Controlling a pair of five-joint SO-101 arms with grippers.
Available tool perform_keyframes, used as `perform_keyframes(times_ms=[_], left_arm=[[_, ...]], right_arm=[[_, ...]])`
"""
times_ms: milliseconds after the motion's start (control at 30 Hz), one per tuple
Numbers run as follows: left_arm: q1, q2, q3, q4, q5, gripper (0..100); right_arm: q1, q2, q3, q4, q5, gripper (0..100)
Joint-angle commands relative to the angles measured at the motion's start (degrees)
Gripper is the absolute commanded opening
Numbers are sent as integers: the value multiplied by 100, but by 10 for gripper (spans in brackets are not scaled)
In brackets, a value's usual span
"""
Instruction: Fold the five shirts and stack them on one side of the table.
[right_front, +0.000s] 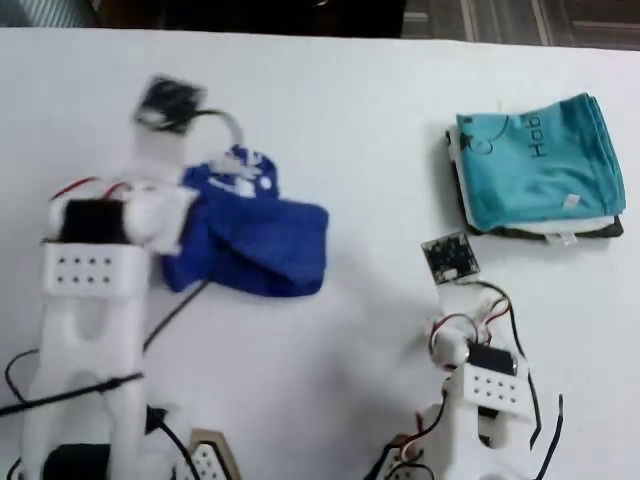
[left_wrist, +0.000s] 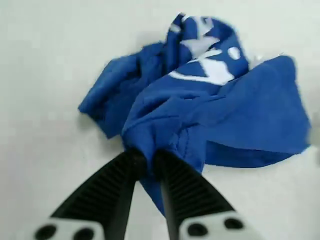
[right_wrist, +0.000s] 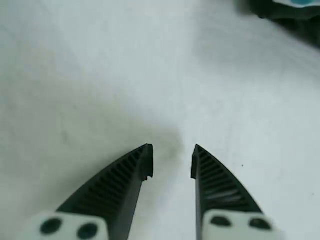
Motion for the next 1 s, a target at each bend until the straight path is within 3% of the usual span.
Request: perform_keyframes(times_ms=[0, 100, 200, 400, 467, 567, 700, 967], left_arm=[[-914, -193, 462, -281, -484, 32], [-1354, -193, 875, -413, -1292, 32], [-1609, -193, 1059, -431, -1582, 38], [-1802, -237, 980, -598, -1547, 196], [-1767, -237, 760, -607, -1486, 199], [-1600, -237, 127, -589, -835, 199], [-967, -237, -558, -519, 158, 202], [1758, -185, -585, -167, 1451, 203]], right_arm=[[40, -154, -26, -101, -18, 134], [40, -154, -26, -101, -18, 134], [-31, -154, -26, -101, -18, 134], [-119, -154, -26, -101, -18, 134], [-119, -154, -26, -101, -18, 134], [-119, -154, -26, -101, -18, 134], [-119, -154, -26, -101, -18, 134], [-110, -154, -26, -101, -18, 134]])
